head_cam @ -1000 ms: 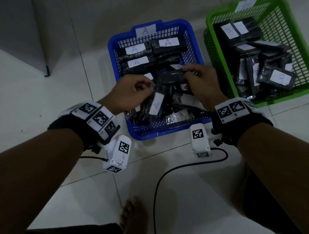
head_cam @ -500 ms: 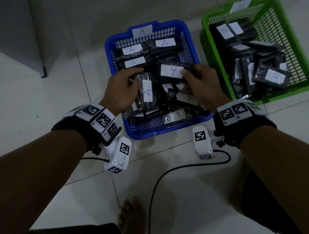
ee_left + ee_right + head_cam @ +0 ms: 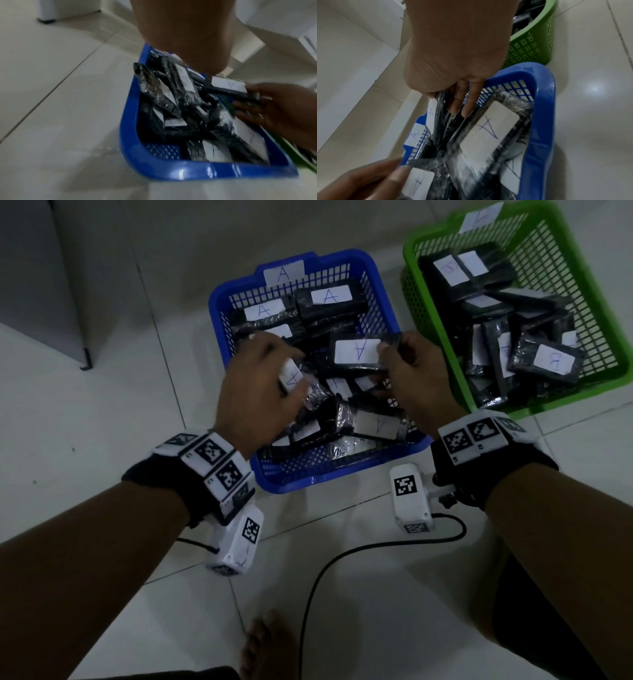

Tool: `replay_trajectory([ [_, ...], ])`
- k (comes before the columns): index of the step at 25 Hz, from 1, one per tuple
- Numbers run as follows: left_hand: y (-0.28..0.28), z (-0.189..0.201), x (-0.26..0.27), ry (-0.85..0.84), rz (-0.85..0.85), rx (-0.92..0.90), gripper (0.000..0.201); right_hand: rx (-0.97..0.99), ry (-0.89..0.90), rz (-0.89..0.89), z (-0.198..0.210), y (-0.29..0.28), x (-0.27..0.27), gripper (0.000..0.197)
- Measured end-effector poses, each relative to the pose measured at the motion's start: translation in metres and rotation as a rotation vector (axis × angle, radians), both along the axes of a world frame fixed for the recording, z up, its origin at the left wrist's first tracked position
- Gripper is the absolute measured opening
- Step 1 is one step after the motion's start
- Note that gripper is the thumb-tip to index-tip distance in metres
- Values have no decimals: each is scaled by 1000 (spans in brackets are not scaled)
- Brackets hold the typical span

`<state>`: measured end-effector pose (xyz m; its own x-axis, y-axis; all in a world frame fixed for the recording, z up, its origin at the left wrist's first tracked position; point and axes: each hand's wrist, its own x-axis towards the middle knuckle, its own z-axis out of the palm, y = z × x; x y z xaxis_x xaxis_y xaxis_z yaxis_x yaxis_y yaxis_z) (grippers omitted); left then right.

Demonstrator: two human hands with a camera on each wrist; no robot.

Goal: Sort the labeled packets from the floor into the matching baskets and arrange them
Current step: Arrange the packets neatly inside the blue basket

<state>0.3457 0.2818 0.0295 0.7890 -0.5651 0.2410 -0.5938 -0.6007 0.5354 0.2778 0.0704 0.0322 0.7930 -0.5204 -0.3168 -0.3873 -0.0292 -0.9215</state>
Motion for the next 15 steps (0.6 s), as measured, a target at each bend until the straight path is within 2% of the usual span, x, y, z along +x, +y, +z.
replay_trajectory([
  [3,-19,-5,-17,71,-356,112,40,-16,-31,-55,3,-8,-1,20],
  [5,-29,-11,-22,115,-481,197,48,-54,-22,-40,5,-13,-3,18],
  [7,-35,-14,-26,165,-526,278,51,-68,-28,-33,4,-18,-10,6],
  [9,-38,-13,-24,211,-544,336,47,-55,-27,-42,4,-21,-15,8],
  [11,-41,-11,-20,331,-549,347,38,-33,-21,-55,1,-23,-19,3],
  [15,-47,-13,-9,592,-498,349,33,-28,-38,-50,0,-23,-20,11],
])
